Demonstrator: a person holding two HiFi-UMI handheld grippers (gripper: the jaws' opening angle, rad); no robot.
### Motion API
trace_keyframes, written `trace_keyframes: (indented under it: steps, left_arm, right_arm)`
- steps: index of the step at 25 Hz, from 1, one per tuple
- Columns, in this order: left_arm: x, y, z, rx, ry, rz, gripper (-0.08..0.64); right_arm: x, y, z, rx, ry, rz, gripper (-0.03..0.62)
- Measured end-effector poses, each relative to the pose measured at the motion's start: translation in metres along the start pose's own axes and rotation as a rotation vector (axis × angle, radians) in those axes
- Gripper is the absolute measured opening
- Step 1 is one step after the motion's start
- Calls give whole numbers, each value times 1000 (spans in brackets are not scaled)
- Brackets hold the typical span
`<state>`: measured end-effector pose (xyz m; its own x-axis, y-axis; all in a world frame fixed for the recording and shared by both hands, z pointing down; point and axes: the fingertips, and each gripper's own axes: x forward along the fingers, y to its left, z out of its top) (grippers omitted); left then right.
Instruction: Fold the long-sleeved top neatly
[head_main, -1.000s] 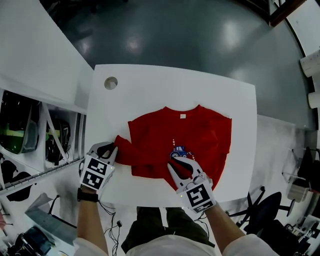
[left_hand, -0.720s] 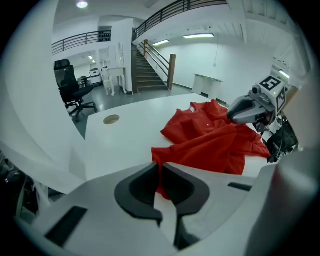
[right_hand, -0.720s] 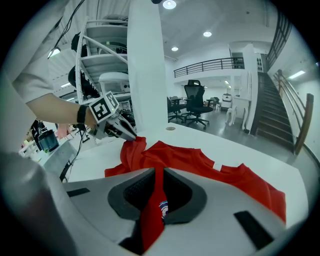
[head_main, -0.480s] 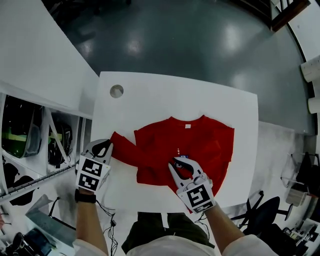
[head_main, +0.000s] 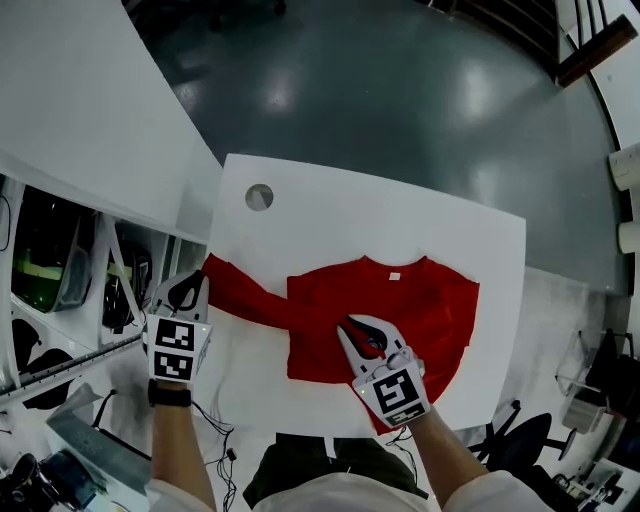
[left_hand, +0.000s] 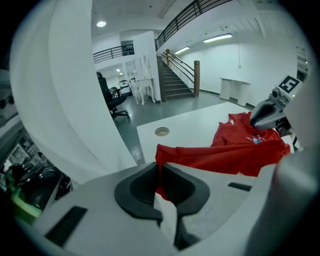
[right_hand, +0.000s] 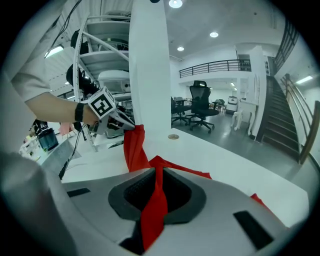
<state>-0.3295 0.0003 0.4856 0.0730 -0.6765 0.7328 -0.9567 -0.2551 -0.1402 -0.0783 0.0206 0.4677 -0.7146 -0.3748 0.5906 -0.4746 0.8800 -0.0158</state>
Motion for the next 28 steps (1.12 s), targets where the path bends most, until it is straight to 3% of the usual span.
trace_keyframes:
  steps: [11,17,23,28]
  left_arm:
    - [-11,66,2,-33,-16,156,31]
    - [-12,79,-2,-97,0,223,31]
    - [2,69,-9,-102,38,205,45]
    - [2,56,-3,-81,19,171,167]
  right_arm:
    - [34,7,12,-10,19,57,55]
    - [29,-4,10,-6,24,59,55]
    - [32,-6,5,3,30,70,52]
    - [32,-7,4,7,22,80,52]
